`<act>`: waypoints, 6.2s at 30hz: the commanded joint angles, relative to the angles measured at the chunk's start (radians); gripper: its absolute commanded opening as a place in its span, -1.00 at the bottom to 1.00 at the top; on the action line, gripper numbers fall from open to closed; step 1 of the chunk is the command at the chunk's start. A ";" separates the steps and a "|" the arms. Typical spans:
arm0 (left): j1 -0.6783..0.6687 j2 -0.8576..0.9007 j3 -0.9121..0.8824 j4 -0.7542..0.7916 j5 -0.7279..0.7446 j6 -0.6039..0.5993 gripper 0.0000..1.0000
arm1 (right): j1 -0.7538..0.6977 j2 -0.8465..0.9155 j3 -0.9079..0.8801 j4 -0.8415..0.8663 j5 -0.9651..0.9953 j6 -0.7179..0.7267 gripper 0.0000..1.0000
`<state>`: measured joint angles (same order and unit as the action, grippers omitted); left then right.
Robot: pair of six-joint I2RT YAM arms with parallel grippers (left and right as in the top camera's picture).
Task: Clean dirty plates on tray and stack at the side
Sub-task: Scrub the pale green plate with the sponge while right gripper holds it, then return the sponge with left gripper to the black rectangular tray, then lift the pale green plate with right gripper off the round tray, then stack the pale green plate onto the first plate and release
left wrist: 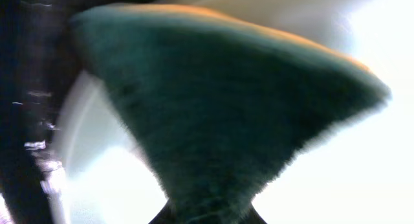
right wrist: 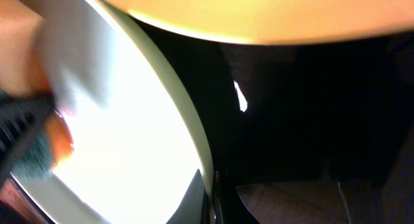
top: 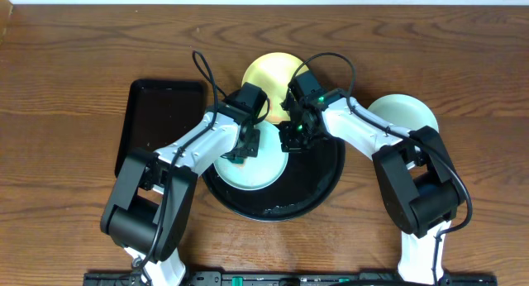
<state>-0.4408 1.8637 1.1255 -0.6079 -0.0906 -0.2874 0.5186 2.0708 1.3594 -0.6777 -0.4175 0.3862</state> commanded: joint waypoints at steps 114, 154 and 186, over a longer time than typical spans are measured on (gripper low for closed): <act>0.445 0.031 0.449 -0.375 0.046 -0.033 -0.85 | 0.341 -0.461 0.056 0.205 1.267 -0.447 -0.98; 0.445 0.031 0.438 -0.371 0.047 -0.033 -0.85 | -0.494 -0.250 0.050 -0.148 0.486 0.059 -0.98; 0.445 0.031 0.438 -0.370 0.047 -0.033 -0.84 | -0.748 -0.180 0.053 -0.332 0.397 -0.073 -0.13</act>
<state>0.0036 1.8912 1.5600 -0.9787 -0.0467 -0.3149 -0.2272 1.8980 1.3952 -1.0061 -0.0292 0.3332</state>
